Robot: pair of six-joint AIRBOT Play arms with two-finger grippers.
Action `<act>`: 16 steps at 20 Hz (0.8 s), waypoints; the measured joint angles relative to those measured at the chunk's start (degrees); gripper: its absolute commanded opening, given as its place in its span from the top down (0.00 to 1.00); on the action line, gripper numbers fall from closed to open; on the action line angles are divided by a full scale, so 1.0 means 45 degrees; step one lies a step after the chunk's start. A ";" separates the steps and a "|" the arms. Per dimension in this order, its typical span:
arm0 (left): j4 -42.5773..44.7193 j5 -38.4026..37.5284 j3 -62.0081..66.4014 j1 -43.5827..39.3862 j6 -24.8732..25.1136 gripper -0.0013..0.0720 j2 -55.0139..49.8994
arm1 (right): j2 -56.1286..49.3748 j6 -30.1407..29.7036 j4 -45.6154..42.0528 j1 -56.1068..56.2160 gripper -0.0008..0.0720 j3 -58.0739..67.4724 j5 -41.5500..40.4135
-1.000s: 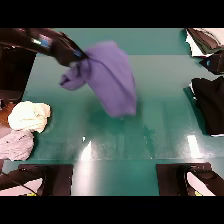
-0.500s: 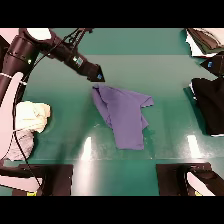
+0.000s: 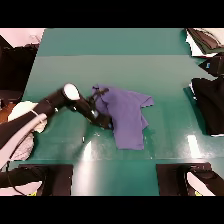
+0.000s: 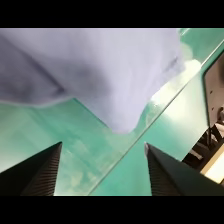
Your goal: Fold the shirts.
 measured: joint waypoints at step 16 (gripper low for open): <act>-0.0631 0.2890 -0.0996 -0.1205 -0.0364 0.95 0.0869 | -0.0500 -0.0219 0.0214 0.0005 0.96 -0.1166 0.0175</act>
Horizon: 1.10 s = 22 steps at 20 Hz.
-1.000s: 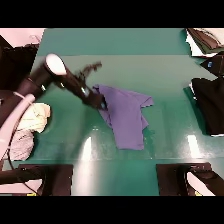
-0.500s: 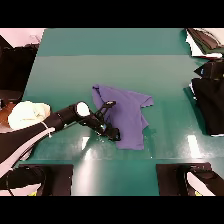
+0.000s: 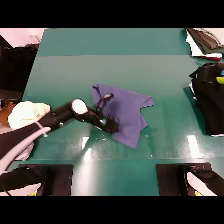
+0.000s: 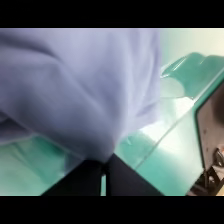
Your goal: Fold the shirts.
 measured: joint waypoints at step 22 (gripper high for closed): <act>0.4454 -0.4512 0.2040 0.5838 0.0019 0.95 0.5246 | -0.8485 -0.4347 0.6465 0.3759 0.40 -0.2895 -0.2273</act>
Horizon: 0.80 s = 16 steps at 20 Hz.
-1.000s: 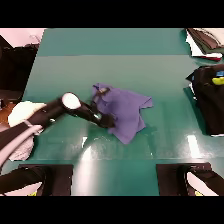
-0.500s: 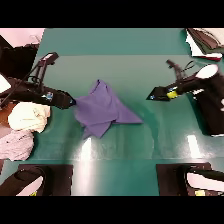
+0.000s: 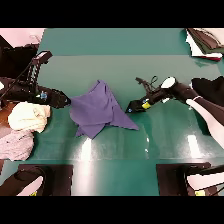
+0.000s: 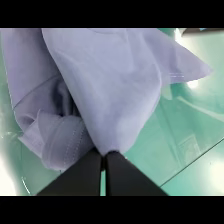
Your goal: Fold the shirts.
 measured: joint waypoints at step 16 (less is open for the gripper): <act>0.1156 -0.0374 0.6751 0.0010 -0.0083 0.95 0.0049 | 0.5270 0.0695 -0.1258 -0.1681 0.97 0.4571 -0.0505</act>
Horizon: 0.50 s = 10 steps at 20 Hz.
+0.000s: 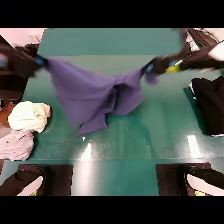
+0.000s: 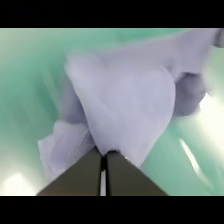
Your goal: Fold the shirts.
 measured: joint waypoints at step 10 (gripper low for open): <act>-0.2453 -0.0457 0.6164 0.0000 -0.0029 0.95 0.0432 | 0.3735 0.1098 -0.2807 -0.1996 0.97 0.6776 0.0957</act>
